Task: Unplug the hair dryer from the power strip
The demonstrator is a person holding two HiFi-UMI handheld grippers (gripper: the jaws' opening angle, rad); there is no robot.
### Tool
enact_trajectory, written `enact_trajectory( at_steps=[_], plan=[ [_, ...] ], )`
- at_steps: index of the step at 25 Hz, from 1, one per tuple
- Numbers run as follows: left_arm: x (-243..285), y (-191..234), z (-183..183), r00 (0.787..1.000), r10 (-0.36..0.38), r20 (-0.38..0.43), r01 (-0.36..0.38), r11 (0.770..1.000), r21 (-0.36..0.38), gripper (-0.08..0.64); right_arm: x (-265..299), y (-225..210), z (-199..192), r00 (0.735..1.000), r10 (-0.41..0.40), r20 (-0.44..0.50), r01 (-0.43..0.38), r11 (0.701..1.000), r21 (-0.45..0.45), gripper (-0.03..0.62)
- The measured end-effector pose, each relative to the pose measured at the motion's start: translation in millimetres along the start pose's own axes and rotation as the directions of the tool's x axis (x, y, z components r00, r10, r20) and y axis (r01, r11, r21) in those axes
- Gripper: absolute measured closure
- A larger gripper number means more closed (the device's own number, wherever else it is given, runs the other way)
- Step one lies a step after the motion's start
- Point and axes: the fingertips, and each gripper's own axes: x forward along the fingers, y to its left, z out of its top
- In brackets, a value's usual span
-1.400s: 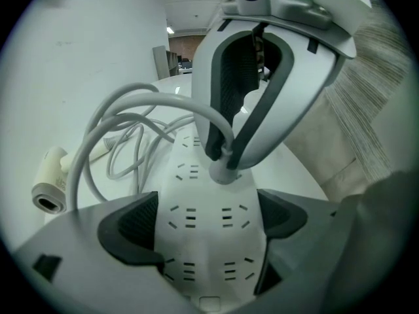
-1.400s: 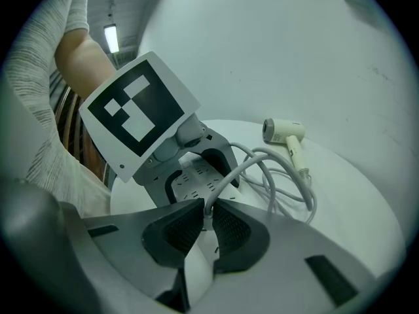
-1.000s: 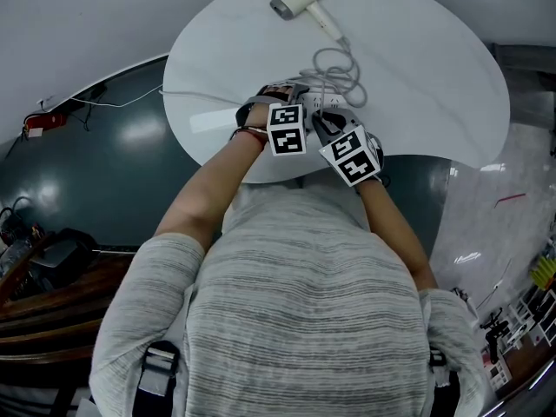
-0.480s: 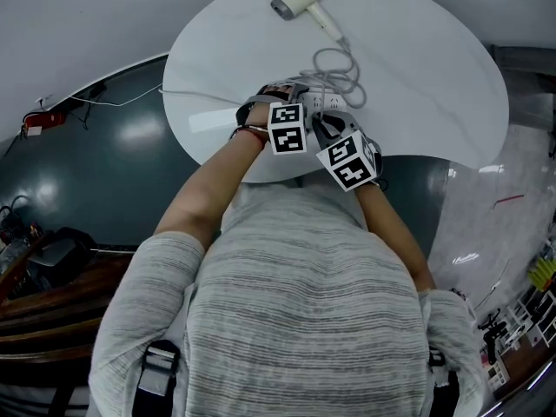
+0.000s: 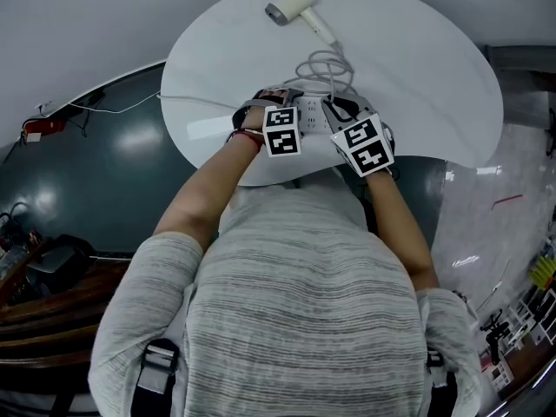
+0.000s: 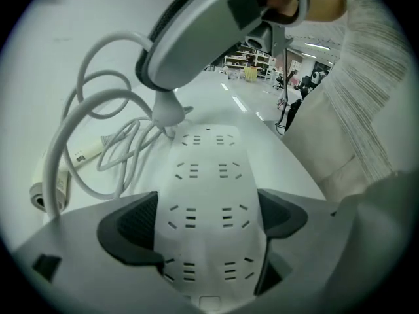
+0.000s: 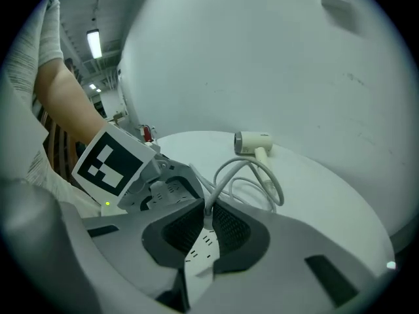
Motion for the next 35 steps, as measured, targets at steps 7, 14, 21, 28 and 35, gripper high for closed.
enact_trajectory(
  at_steps=[7,14,21,28,35],
  plan=[
    [-2.1,1.7,0.6,0.998,0.037,0.049,-0.038,0.999,0.010,0.098,-1.0,-8.5,4.2,0.999,-0.016,0.052,0.015,1.000,0.026,0.538],
    [-49.7,3.8,13.2,0.956,0.203,0.210,-0.199,0.979,-0.043,0.098,7.6,-10.8,1.3,0.998,-0.021,0.066,0.019,0.999,0.040,0.538],
    [-113.9,-3.5,32.2,0.846,0.337,0.413,-0.198,0.918,-0.342,0.108,20.6,-10.2,-0.7,0.996,-0.028,0.081,0.025,0.999,0.034,0.538],
    [-159.1,-1.7,40.1,0.734,0.450,0.508,-0.132,0.829,-0.544,0.530,27.7,-6.6,-1.3,0.997,-0.002,0.081,-0.002,0.999,0.052,0.522],
    [-182.3,7.2,43.4,0.680,0.494,0.542,-0.079,0.784,-0.615,0.552,7.9,-13.2,-2.7,0.996,-0.018,0.085,0.006,0.990,0.140,0.431]
  ],
)
